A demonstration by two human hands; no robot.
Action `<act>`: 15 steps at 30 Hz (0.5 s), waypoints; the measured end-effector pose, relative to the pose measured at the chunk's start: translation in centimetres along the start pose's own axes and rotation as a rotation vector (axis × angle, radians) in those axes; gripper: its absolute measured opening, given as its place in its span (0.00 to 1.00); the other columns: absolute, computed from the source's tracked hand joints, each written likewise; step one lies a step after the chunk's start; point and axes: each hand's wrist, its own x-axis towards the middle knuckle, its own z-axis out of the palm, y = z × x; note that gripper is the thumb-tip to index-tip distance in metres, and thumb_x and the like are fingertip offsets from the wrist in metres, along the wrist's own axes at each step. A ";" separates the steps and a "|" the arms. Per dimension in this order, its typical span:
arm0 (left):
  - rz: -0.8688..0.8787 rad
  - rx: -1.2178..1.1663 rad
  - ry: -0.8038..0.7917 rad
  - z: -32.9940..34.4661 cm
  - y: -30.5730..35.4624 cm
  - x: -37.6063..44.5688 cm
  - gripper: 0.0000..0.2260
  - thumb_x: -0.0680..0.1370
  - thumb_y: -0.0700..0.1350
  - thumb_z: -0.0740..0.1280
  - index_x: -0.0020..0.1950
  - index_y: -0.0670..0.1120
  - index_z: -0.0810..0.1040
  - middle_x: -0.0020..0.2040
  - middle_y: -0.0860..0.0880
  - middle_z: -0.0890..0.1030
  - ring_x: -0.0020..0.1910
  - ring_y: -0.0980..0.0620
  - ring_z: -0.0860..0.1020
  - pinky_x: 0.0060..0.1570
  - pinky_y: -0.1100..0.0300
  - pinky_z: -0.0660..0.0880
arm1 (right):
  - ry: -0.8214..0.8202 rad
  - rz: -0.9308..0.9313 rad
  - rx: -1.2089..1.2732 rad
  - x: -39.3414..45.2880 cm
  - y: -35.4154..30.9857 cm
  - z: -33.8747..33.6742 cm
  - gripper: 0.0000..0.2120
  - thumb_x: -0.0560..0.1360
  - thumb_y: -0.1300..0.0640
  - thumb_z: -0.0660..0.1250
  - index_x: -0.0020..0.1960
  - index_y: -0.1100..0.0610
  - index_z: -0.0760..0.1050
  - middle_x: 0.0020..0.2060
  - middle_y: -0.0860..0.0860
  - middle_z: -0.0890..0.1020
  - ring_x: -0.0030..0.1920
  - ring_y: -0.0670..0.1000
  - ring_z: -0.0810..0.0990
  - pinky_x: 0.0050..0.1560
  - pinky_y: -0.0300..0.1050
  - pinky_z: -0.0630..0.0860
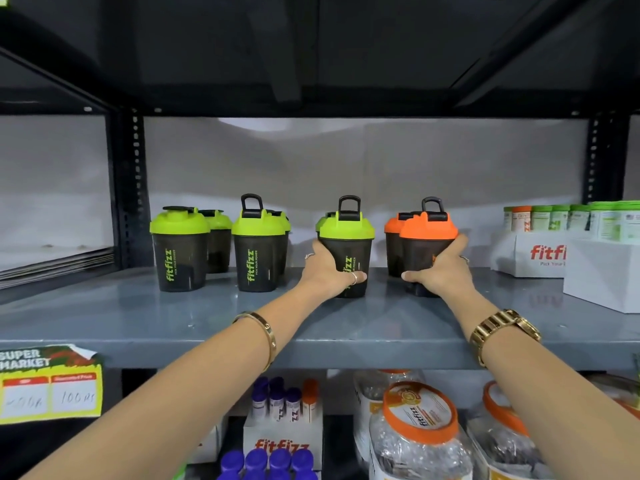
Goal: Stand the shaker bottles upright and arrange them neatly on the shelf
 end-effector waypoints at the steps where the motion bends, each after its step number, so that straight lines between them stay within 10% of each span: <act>1: 0.000 0.003 -0.002 0.0 0.0 -0.1 0.35 0.66 0.48 0.77 0.63 0.40 0.60 0.63 0.39 0.69 0.60 0.41 0.71 0.58 0.52 0.70 | 0.002 -0.002 0.001 0.0 0.0 0.0 0.48 0.62 0.60 0.78 0.69 0.57 0.49 0.62 0.65 0.68 0.63 0.66 0.69 0.60 0.57 0.70; 15: 0.025 0.005 0.071 -0.1 -0.2 -0.9 0.48 0.60 0.58 0.78 0.68 0.39 0.55 0.67 0.39 0.64 0.67 0.43 0.63 0.62 0.51 0.65 | 0.019 -0.058 -0.019 -1.4 -0.3 -0.2 0.60 0.59 0.56 0.80 0.74 0.54 0.38 0.71 0.66 0.57 0.72 0.65 0.58 0.70 0.60 0.62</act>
